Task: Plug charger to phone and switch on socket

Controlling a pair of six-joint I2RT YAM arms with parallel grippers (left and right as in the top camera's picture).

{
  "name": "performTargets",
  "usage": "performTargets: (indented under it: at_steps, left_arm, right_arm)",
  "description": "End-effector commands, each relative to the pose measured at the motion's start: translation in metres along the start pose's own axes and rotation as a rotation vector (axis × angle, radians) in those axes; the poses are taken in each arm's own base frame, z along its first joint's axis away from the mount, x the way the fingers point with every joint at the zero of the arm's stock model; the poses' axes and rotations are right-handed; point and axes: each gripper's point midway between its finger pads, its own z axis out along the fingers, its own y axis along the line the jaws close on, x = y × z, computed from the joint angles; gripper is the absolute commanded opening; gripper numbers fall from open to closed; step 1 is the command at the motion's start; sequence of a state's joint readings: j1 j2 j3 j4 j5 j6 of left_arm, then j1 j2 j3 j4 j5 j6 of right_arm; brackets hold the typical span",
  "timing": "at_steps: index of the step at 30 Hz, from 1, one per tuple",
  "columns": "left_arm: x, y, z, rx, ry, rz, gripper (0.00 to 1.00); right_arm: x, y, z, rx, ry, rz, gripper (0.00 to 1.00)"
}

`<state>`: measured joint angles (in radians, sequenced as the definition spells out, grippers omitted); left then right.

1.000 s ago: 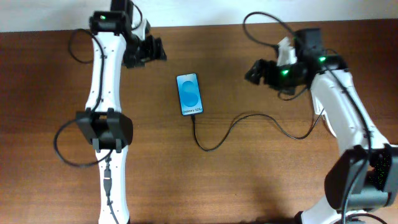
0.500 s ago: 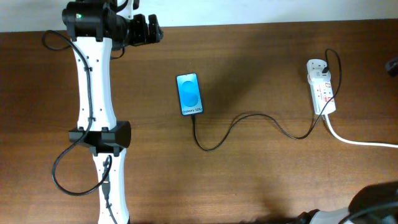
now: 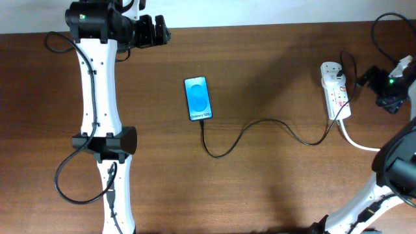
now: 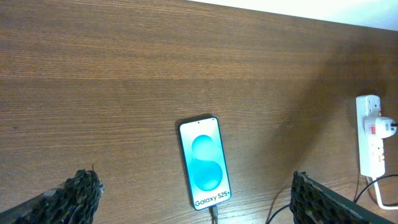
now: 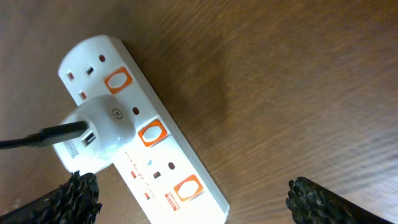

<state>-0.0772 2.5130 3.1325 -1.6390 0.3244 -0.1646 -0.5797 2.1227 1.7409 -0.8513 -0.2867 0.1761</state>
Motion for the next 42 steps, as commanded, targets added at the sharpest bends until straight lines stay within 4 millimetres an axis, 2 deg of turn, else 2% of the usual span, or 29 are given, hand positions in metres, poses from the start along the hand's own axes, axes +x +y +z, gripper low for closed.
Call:
performTargets:
  at_steps: [1,3,10,15,19,23,31,37,39,41,42]
  left_arm:
    - [-0.002,-0.003,-0.011,-0.004,-0.021,0.017,0.99]
    - [-0.002,-0.003,-0.011,-0.004,-0.021,0.017,1.0]
    - [-0.002,-0.003,-0.011,-0.004,-0.021,0.017,0.99]
    - [-0.002,-0.003,-0.011,-0.004,-0.021,0.017,0.99]
    - [-0.002,-0.003,-0.011,-0.004,-0.021,0.017,1.0]
    - [-0.002,-0.003,-0.011,-0.004,-0.021,0.017,1.0]
    - [-0.002,-0.003,-0.011,-0.004,-0.021,0.017,0.99]
    - [-0.002,-0.003,-0.011,-0.004,-0.021,0.017,0.99]
    - [-0.002,-0.003,-0.011,-0.004,-0.021,0.017,1.0]
    - [-0.002,-0.003,-0.011,-0.004,-0.021,0.017,0.99]
    - [-0.002,-0.003,-0.011,-0.004,-0.021,0.017,0.99]
  right_arm:
    - [0.005,-0.002,0.019,0.03,0.031,0.012,0.99]
    - [0.012,-0.005,0.038,0.041,0.061,0.032,0.99]
    - [0.018,-0.013,0.067,0.045,0.091,0.073,1.0]
    - [0.014,-0.012,0.068,0.041,0.076,0.067,0.99]
    - [0.013,0.001,0.073,0.066,0.055,0.012,1.0]
    - [0.022,0.009,0.078,0.13,0.067,-0.033,1.0]
    - [0.046,0.011,0.077,0.113,0.162,-0.014,1.0]
    - [0.05,0.012,0.077,0.121,0.176,-0.018,1.0]
    - [0.037,0.0,0.069,0.151,0.142,0.001,1.0]
    - [-0.001,-0.019,0.022,0.167,0.05,0.056,1.0]
    - [-0.019,-0.027,-0.009,0.181,-0.003,0.079,1.0]
